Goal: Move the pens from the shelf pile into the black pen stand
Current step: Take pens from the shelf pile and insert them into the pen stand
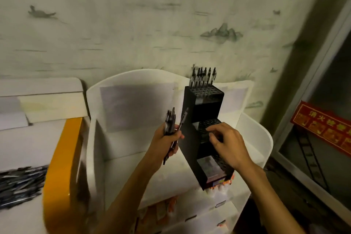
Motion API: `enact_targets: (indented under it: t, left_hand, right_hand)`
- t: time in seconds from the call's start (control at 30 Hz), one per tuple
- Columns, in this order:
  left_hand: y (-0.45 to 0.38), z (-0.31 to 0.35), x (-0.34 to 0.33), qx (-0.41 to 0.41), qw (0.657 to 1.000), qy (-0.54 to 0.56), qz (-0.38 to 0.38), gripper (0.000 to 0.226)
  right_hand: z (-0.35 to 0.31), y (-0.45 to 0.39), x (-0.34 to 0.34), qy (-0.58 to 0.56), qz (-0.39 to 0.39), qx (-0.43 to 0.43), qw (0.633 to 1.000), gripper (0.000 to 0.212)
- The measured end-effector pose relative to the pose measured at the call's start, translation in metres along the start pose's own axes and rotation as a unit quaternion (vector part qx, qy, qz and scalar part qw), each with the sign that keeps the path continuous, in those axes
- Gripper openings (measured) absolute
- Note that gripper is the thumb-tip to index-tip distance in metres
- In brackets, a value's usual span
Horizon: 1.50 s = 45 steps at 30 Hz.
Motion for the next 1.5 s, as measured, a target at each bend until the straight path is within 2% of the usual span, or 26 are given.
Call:
enact_targets:
  t: [0.33, 0.53, 0.77, 1.0, 1.27, 1.37, 1.5]
  left_hand:
    - [-0.046, 0.016, -0.024, -0.027, 0.999, -0.020, 0.022, 0.022]
    - [-0.070, 0.029, -0.037, -0.057, 0.990, -0.090, 0.093, 0.016]
    - [-0.092, 0.038, -0.051, -0.058, 0.973, -0.100, 0.201, 0.014]
    - [-0.106, 0.041, -0.074, -0.015, 0.973, -0.113, 0.200, 0.015]
    - [-0.107, 0.056, -0.085, -0.063, 0.954, -0.139, 0.256, 0.012]
    - [-0.108, 0.060, -0.081, -0.082, 0.950, -0.139, 0.267, 0.016]
    - [-0.110, 0.066, -0.073, -0.094, 0.947, -0.160, 0.263, 0.018]
  right_hand:
    - [0.024, -0.067, 0.002, -0.046, 0.001, 0.043, 0.998, 0.018]
    - [0.045, -0.100, 0.006, -0.078, -0.011, 0.064, 0.995, 0.017]
    - [0.067, -0.140, 0.014, -0.104, -0.021, 0.120, 0.987, 0.016]
    - [0.072, -0.165, 0.026, -0.141, -0.033, 0.205, 0.968, 0.016]
    - [0.050, -0.184, 0.024, -0.141, -0.038, 0.313, 0.938, 0.020]
    - [0.043, -0.188, 0.014, -0.110, -0.058, 0.335, 0.934, 0.022]
    - [0.035, -0.193, 0.008, -0.108, -0.049, 0.349, 0.929, 0.019]
Point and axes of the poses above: each hand's wrist, its own y-axis away from the middle knuckle, its own x-axis out of the back of the hand, z = x × y, the point moved 7 cm from there along -y, towards the middle knuckle
